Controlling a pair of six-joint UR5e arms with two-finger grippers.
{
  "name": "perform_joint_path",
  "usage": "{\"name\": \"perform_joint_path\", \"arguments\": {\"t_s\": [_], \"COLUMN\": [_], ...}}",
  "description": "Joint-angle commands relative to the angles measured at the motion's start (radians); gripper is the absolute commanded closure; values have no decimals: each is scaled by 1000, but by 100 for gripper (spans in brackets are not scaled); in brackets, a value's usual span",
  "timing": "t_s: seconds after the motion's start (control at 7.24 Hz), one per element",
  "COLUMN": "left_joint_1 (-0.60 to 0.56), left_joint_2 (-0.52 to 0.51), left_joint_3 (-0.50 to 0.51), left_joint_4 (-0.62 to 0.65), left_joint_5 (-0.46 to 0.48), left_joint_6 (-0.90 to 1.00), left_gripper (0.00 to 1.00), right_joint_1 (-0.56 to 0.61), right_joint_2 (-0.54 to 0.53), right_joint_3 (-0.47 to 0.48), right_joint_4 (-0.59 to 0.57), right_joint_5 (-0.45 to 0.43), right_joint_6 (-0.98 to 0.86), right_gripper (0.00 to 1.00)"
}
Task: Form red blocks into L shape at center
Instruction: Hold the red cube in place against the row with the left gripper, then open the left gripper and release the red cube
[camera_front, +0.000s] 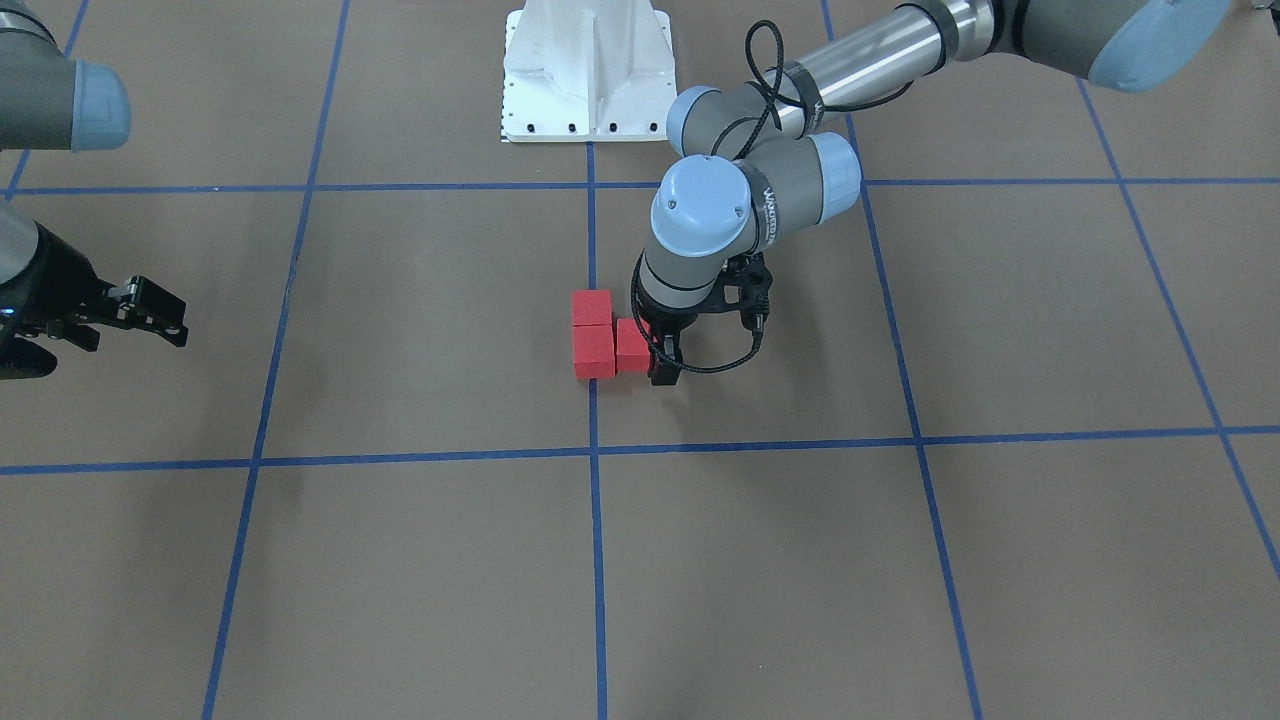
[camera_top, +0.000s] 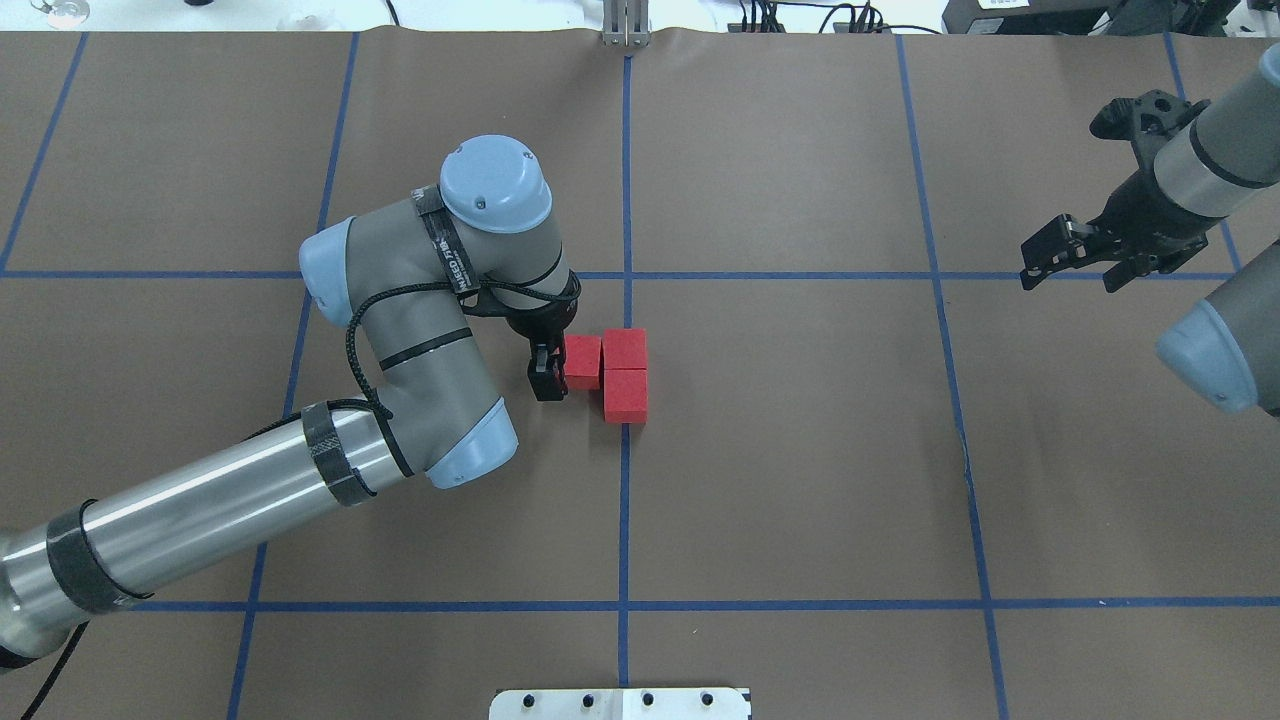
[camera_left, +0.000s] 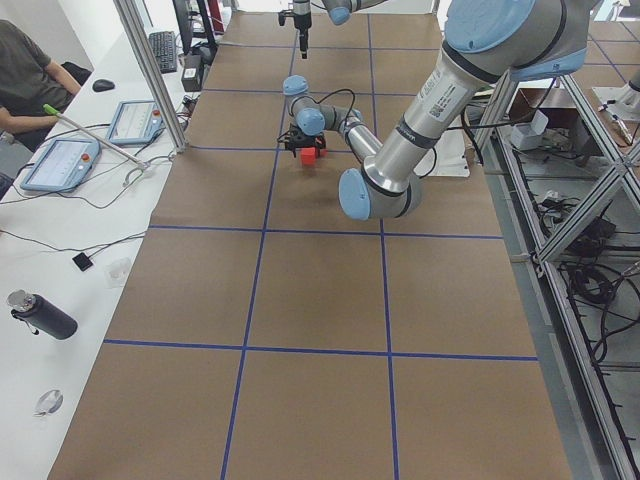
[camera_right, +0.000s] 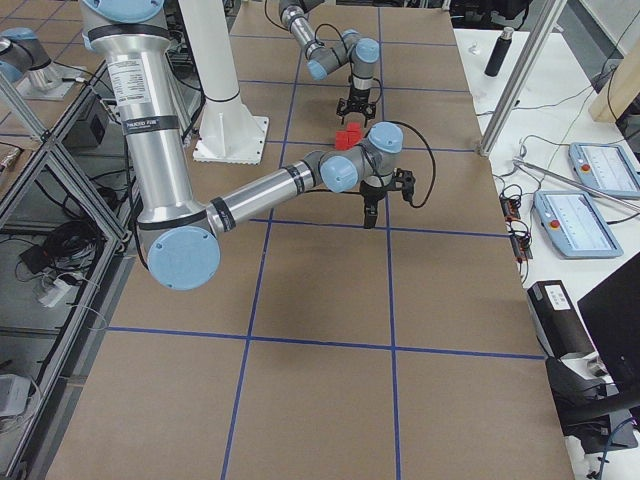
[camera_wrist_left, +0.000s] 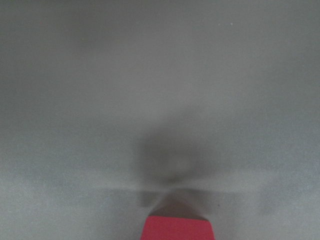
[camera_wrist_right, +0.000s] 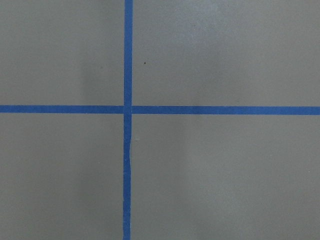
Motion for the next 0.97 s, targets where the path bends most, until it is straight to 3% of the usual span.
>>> {"name": "perform_joint_path", "arguments": {"t_s": [0.0, 0.83], "left_joint_1": [-7, 22], "left_joint_2": [12, 55], "left_joint_3": [-31, -62], "left_joint_4": [7, 10], "left_joint_5": [-3, -1], "left_joint_6": [2, 1], "left_gripper": [0, 0], "right_joint_1": [0, 0], "right_joint_2": [0, 0], "right_joint_3": [1, 11], "right_joint_4": [0, 0], "right_joint_5": [0, 0], "right_joint_6": [0, 5], "right_gripper": [0, 0]}}
